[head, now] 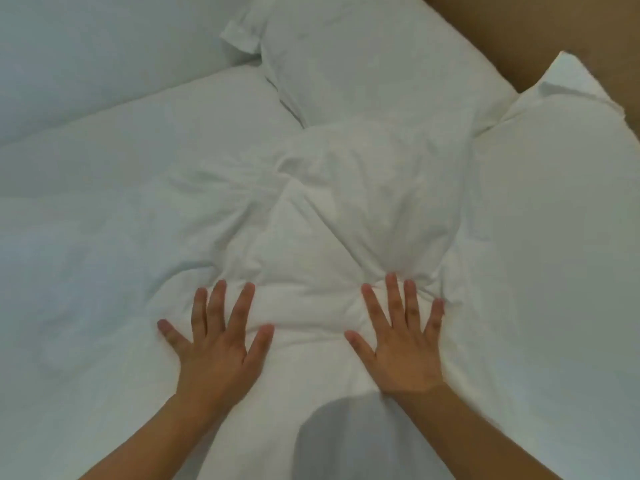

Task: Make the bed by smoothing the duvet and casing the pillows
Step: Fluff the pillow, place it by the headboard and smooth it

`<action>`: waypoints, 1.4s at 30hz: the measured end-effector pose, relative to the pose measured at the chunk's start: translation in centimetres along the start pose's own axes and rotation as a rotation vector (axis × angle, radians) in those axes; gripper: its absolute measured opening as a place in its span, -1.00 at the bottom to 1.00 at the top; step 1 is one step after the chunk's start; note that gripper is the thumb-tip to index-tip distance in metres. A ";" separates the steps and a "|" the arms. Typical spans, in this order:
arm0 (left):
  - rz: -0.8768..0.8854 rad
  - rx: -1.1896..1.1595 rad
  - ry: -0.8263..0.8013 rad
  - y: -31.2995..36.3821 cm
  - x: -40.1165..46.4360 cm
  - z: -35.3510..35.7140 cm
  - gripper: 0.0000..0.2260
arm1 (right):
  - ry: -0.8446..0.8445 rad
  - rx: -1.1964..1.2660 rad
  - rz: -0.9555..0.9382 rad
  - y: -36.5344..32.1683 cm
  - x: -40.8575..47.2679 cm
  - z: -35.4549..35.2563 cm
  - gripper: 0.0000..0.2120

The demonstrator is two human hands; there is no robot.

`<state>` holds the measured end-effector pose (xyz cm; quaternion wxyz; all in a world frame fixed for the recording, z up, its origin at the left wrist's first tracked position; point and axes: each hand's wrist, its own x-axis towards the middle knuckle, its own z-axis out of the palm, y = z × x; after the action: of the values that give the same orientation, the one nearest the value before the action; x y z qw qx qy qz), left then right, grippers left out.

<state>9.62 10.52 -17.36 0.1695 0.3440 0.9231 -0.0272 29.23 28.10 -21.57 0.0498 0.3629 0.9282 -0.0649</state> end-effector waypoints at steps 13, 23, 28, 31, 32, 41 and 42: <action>0.029 0.145 0.106 1.0 10.6 12.6 -0.36 | 0.121 -0.094 0.064 2.5 3.8 8.1 -0.37; 0.573 0.129 -0.216 -4.6 2.5 7.4 -0.47 | 0.205 0.039 0.159 -12.3 -8.6 1.3 -0.46; 0.613 0.104 0.019 -18.2 -6.9 12.1 -0.36 | -0.105 -0.035 -0.034 -18.7 -12.2 9.7 -0.29; 0.653 -0.038 -0.018 -18.2 -3.8 13.6 -0.41 | -0.058 -0.086 0.035 -18.5 -10.8 12.6 -0.23; 0.661 -0.033 -0.008 -17.7 -3.9 13.1 -0.43 | -0.067 -0.110 0.052 -18.4 -10.4 12.6 -0.25; 0.555 0.241 0.261 -30.6 -26.5 13.9 0.01 | 0.086 0.154 -0.193 -26.1 -27.7 5.1 -0.20; 0.531 0.303 0.212 -31.3 -26.5 14.9 0.09 | -0.031 -0.052 -0.230 -26.9 -29.5 5.9 0.01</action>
<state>12.54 -32.42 -24.65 0.0202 0.5951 0.7991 -0.0834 32.78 -12.12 -21.04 0.0660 0.2513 0.9643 -0.0517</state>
